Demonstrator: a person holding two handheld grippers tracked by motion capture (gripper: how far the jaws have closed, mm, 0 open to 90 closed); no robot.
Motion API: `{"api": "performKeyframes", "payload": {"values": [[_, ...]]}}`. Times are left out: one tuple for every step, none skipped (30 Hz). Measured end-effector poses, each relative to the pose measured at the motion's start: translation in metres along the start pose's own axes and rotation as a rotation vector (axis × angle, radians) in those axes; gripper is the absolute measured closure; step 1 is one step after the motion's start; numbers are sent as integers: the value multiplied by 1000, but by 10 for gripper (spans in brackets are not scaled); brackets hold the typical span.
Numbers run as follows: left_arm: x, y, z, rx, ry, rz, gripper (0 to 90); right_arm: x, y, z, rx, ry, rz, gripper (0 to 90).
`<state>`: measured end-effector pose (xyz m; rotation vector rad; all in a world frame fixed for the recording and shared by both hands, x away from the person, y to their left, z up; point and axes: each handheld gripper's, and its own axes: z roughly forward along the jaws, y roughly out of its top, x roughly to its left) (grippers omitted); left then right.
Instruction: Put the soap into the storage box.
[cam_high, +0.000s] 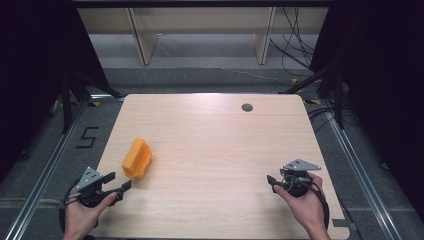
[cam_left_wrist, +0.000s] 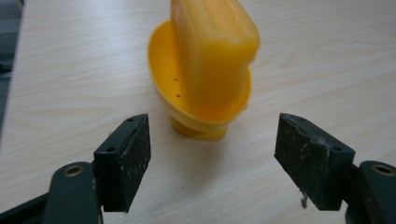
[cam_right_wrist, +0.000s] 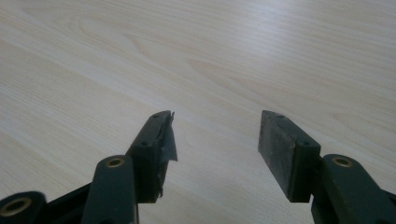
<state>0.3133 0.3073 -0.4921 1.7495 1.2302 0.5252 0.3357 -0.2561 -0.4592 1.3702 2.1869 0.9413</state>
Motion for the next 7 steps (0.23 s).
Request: {"api": "performKeyframes", "payload": {"values": [[1, 1, 1, -2, -3, 3, 258, 1, 0, 0, 3, 2, 11, 452], [3, 1, 3, -16, -17, 4, 253, 0, 0, 2, -15, 20, -1, 452], [4, 1, 4, -23, -18, -5, 253, 0, 0, 2, -9, 24, -4, 452], [4, 1, 5, -22, -23, -11, 253, -1, 0, 2, -18, 7, -8, 452], [4, 0, 6, -26, -34, -24, 253, -1, 0, 2, -32, 1, -19, 451], [5, -1, 6, -26, -38, -24, 252, 0, 0, 2, -28, 4, -11, 452], [4, -1, 7, -19, -42, -24, 250, 0, 0, 1, -25, 3, -5, 452]]}}
